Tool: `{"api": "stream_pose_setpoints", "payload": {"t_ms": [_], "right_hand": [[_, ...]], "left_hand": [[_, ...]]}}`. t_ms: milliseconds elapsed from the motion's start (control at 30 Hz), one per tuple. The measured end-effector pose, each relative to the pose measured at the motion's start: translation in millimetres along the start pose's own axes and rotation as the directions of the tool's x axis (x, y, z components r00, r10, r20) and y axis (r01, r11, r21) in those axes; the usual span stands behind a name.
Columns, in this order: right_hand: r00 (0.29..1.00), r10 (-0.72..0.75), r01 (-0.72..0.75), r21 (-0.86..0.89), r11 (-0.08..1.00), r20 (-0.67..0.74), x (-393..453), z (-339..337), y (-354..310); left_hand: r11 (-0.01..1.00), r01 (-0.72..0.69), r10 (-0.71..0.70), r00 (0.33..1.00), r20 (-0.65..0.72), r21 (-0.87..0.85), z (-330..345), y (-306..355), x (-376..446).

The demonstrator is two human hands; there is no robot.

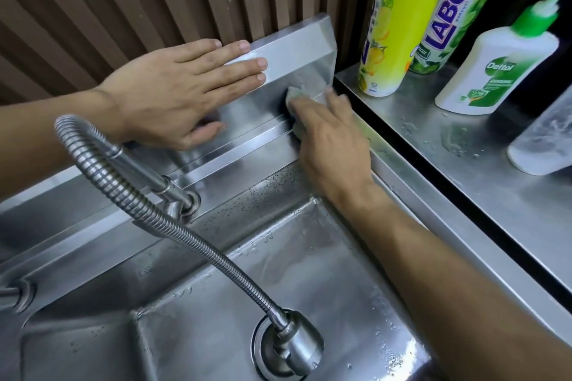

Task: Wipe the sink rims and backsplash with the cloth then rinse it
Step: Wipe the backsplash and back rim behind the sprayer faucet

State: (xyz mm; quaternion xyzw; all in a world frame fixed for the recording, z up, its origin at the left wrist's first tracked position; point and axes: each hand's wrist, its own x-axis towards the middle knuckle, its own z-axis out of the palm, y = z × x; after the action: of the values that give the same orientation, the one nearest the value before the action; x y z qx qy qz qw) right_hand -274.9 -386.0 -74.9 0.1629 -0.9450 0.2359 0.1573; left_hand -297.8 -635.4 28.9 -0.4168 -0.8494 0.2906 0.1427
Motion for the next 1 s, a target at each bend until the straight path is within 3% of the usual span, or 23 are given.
{"api": "stream_pose_setpoints", "payload": {"t_ms": [67, 133, 200, 300, 400, 567, 733, 867, 1000], "right_hand": [[0.997, -0.031, 0.036, -0.062, 0.997, 0.072, -8, 3, -5], [0.999, -0.028, 0.033, -0.174, 0.984, 0.030, -13, 10, -10], [0.999, -0.035, 0.034, -0.056, 0.998, -0.023, -6, 17, -12], [0.995, -0.098, 0.095, 0.141, 0.985, 0.018, 5, 22, -20], [0.983, -0.182, 0.182, -0.016, 0.983, -0.015, -3, 36, -24], [0.967, -0.254, 0.254, 0.011, 0.967, 0.017, -5, 33, -11], [0.944, -0.298, 0.318, -0.149, 0.936, 0.145, 0, 35, -7], [0.967, -0.254, 0.256, -0.129, 0.958, 0.036, 2, 42, -8], [0.957, -0.288, 0.284, -0.099, 0.954, -0.023, 3, 44, -8]], "left_hand": [[1.000, 0.004, -0.004, 1.000, 0.000, -0.003, 0, 0, -1], [1.000, 0.004, -0.004, 1.000, -0.004, 0.001, 1, -1, -1], [1.000, 0.004, -0.004, 1.000, -0.007, 0.002, 1, -1, -1], [1.000, 0.001, -0.001, 1.000, -0.001, 0.014, 1, -1, -2], [1.000, -0.006, 0.006, 1.000, -0.002, 0.016, 1, -2, -1], [1.000, -0.009, 0.009, 1.000, 0.001, 0.030, 2, -2, -2], [0.999, -0.012, 0.012, 1.000, 0.005, 0.037, 3, -2, -1], [0.999, -0.014, 0.014, 1.000, 0.010, 0.038, 3, -2, -1], [0.999, -0.018, 0.017, 1.000, 0.013, 0.047, 4, -3, -2]]}}
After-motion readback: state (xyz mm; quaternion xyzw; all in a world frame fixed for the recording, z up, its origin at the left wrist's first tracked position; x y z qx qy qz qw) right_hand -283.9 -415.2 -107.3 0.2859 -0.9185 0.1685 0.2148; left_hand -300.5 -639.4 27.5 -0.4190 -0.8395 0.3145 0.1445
